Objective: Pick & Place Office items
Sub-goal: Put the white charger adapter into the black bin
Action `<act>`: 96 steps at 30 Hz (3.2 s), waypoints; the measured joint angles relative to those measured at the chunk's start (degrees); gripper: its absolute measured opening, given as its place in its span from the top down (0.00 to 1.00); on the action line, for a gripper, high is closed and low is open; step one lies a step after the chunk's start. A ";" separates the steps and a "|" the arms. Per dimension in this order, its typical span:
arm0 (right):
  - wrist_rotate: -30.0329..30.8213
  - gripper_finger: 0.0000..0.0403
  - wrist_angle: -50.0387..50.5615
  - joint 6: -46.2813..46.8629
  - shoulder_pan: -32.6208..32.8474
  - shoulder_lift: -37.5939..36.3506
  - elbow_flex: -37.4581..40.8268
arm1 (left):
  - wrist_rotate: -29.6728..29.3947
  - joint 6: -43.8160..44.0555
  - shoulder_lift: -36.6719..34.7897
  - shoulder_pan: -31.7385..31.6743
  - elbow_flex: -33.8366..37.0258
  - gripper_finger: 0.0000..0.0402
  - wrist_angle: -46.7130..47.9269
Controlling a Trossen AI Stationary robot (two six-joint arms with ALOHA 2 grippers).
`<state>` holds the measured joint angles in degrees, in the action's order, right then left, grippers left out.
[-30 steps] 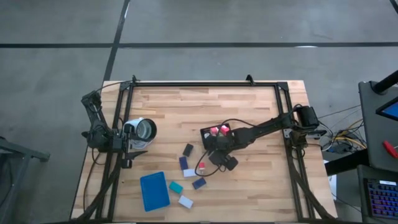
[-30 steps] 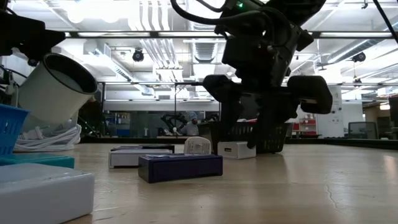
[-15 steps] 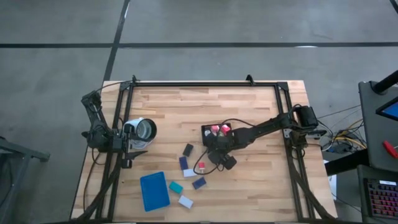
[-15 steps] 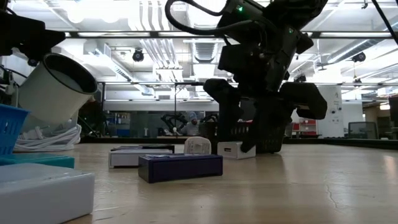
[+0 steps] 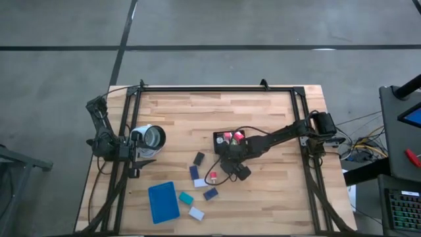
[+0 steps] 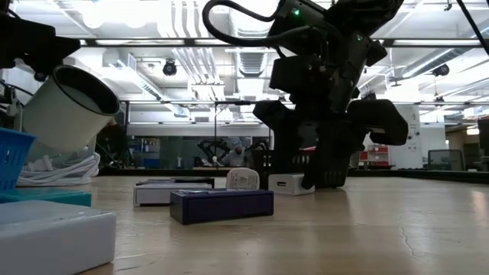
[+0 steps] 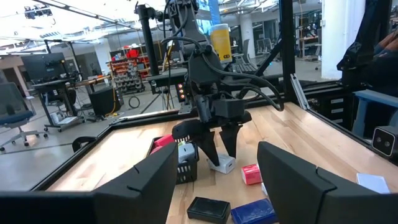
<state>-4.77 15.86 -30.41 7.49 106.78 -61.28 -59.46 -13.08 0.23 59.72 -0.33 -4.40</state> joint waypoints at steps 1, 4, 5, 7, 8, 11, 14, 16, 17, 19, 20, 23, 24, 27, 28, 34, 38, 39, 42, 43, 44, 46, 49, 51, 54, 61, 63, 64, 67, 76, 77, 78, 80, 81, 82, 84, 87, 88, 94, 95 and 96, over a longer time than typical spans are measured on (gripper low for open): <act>0.00 0.44 -0.02 0.04 0.00 0.00 0.00 | 0.00 -0.01 0.00 -0.01 0.01 0.44 0.00; -0.01 0.44 -0.04 0.03 -0.01 0.00 0.00 | 0.00 0.00 0.02 -0.02 0.01 0.44 0.00; -0.01 0.44 -0.07 0.03 -0.01 0.00 0.00 | 0.00 0.00 0.01 -0.01 0.00 0.44 0.00; -0.05 0.45 -0.09 0.03 -0.01 0.00 0.00 | 0.01 0.00 0.00 -0.01 -0.01 0.44 0.00; -0.05 0.45 -0.09 0.03 0.01 0.00 0.00 | 0.01 0.00 0.00 -0.01 -0.01 0.44 0.00; -0.07 0.48 -0.11 0.03 0.07 0.00 0.00 | 0.00 -0.02 0.00 -0.01 0.01 0.44 0.00; -0.11 0.52 -0.13 0.01 0.10 0.00 0.00 | 0.00 0.00 0.00 -0.02 0.01 0.44 0.00; -0.23 0.54 -0.17 0.01 0.10 0.00 0.00 | 0.02 0.00 0.00 -0.02 0.01 0.44 0.00; -0.23 0.55 -0.20 0.01 0.10 0.00 0.00 | 0.00 0.00 0.01 -0.01 0.00 0.44 0.00; -0.23 0.57 -0.23 0.01 0.12 0.00 0.00 | 0.02 0.00 0.00 -0.02 0.01 0.44 0.00; -0.25 0.58 -0.33 -0.01 0.12 0.00 0.00 | 0.00 0.00 0.02 0.00 0.01 0.44 0.00; -0.28 0.60 -0.53 0.65 0.12 -0.02 -0.09 | 0.00 0.00 0.00 -0.02 -0.01 0.44 0.00; -0.33 0.60 -0.58 0.95 0.12 -0.02 -0.09 | 0.00 0.00 0.00 0.00 -0.01 0.44 0.00; -0.36 0.63 -0.83 2.33 0.12 -0.04 -0.09 | 0.01 0.00 0.01 -0.01 0.01 0.44 0.00; -0.36 0.64 -1.15 2.44 0.12 -0.04 -0.09 | 0.02 0.00 0.00 -0.01 0.00 0.44 0.00; -0.38 0.70 -1.29 2.40 0.17 -0.20 -0.09 | 0.00 -0.02 0.00 -0.02 -0.01 0.44 0.00; -0.35 0.74 -1.37 2.37 0.14 -0.22 -0.09 | 0.00 0.00 0.00 0.00 0.01 0.44 0.00; -0.34 0.75 -1.40 2.37 0.14 -0.22 -0.09 | 0.02 -0.01 0.00 0.00 0.00 0.44 0.00; -0.29 0.75 -1.51 2.37 0.12 -0.20 -0.09 | 0.02 0.00 0.00 -0.02 -0.01 0.44 0.00; -0.29 0.75 -1.51 2.37 0.14 -0.20 -0.07 | 0.00 -0.02 0.00 0.00 -0.01 0.44 0.00; -0.34 0.74 -1.51 2.37 0.14 -0.20 -0.07 | 0.01 0.00 0.00 -0.01 0.01 0.44 0.00; -1.37 0.74 -1.55 2.45 0.12 -0.20 -0.07 | 0.00 -0.01 0.01 -0.01 0.00 0.44 0.00; -4.31 0.75 -1.58 5.83 0.06 -0.17 -0.07 | 0.01 0.00 0.00 -0.02 0.00 0.44 0.00; -6.06 0.75 -1.52 9.80 0.13 -0.17 -0.07 | 0.01 0.00 0.00 -0.02 0.01 0.44 0.00; -7.42 0.75 -1.40 15.79 0.16 -0.17 -0.07 | 0.02 -0.02 0.00 -0.02 0.01 0.44 0.00; -9.34 0.75 0.33 21.34 0.91 -0.24 -0.11 | 0.00 0.00 0.02 -0.02 0.01 0.44 0.00; -12.37 0.75 0.58 22.79 1.30 -0.22 -0.09 | 0.00 0.00 0.00 0.00 -0.01 0.44 0.00; -13.76 0.76 0.67 23.24 1.64 -0.20 -0.09 | 0.01 -0.01 0.00 -0.01 0.00 0.44 0.00; -15.46 0.76 0.81 24.53 3.22 -0.17 -0.04 | 0.00 0.00 0.00 0.00 -0.01 0.44 0.00; -14.78 0.75 0.64 26.36 9.08 -0.15 -0.04 | 0.00 0.00 0.00 0.00 0.01 0.44 0.00; -14.78 0.75 0.63 26.37 9.63 -0.15 -0.04 | 0.00 0.00 0.02 -0.02 0.01 0.44 0.00; -14.56 0.76 0.61 26.36 10.03 -0.15 -0.04 | 0.02 0.00 0.02 0.00 -0.01 0.44 0.00; -13.34 0.76 0.63 26.42 10.69 -0.15 -0.04 | 0.00 -0.01 0.00 -0.02 0.01 0.44 0.00; -12.55 0.76 0.59 26.44 10.96 -0.17 -0.04 | 0.01 0.00 0.00 -0.01 0.01 0.44 0.00; -11.88 0.76 0.50 26.44 11.10 -0.17 -0.04 | 0.00 -0.01 0.01 -0.02 0.00 0.44 0.00; -11.45 0.76 0.46 26.47 11.20 -0.17 -0.04 | 0.02 0.00 0.00 -0.02 0.01 0.44 0.00; -10.25 0.74 0.25 28.61 11.31 -0.17 -0.07 | 0.00 -0.01 0.02 -0.02 -0.01 0.44 0.00; -10.18 0.73 0.14 29.63 11.31 -0.17 -0.05 | 0.00 -0.01 0.01 0.00 0.00 0.44 0.00; -9.56 0.70 0.00 31.53 12.04 -0.15 -0.04 | 0.02 -0.02 0.00 0.00 0.01 0.44 0.00; -9.41 0.70 0.00 31.53 12.23 -0.15 -0.02 | 0.02 0.00 0.00 -0.01 0.00 0.44 0.00; -9.33 0.70 0.00 31.53 12.38 -0.15 -0.02 | 0.00 0.00 0.02 -0.02 0.01 0.44 0.00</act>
<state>-14.10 15.86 1.13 19.87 106.63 -61.30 -59.46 -13.08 0.25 59.70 -0.32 -4.40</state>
